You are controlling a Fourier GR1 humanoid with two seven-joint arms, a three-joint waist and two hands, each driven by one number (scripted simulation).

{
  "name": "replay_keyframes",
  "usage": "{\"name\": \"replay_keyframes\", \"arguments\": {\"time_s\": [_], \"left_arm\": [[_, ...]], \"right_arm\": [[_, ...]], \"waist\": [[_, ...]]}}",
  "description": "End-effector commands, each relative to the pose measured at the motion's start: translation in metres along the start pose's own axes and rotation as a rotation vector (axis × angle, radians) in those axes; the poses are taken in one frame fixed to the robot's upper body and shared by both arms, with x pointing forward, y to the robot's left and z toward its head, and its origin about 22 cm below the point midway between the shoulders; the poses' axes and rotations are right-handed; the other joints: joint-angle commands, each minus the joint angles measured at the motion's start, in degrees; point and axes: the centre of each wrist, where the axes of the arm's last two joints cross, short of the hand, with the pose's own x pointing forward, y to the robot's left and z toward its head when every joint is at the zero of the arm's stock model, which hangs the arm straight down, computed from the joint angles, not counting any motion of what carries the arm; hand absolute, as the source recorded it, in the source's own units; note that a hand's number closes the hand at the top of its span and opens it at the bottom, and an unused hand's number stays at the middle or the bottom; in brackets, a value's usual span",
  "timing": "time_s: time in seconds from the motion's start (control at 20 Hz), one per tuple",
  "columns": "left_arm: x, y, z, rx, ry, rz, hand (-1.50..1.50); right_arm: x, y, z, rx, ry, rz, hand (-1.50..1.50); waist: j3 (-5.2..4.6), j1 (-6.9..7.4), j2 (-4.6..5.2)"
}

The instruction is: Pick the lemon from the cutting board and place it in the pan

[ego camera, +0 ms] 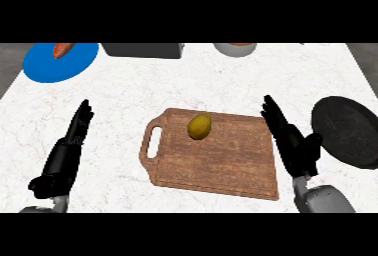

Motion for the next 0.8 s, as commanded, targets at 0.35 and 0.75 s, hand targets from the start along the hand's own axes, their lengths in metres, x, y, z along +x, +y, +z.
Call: {"name": "replay_keyframes", "arguments": {"time_s": [0.35, 0.75], "left_arm": [[0.009, 0.022, -0.043, 0.071, 0.106, 0.100, 0.00], [0.006, 0.044, -0.043, 0.103, 0.153, 0.111, 0.00]], "right_arm": [[-0.018, 0.044, -0.043, -0.130, -0.170, 0.262, 1.50], [-0.021, 0.035, 0.029, -0.344, -0.298, 0.524, -1.50]], "waist": [[0.80, -2.32, 1.17], [0.73, -4.11, 0.28]]}}
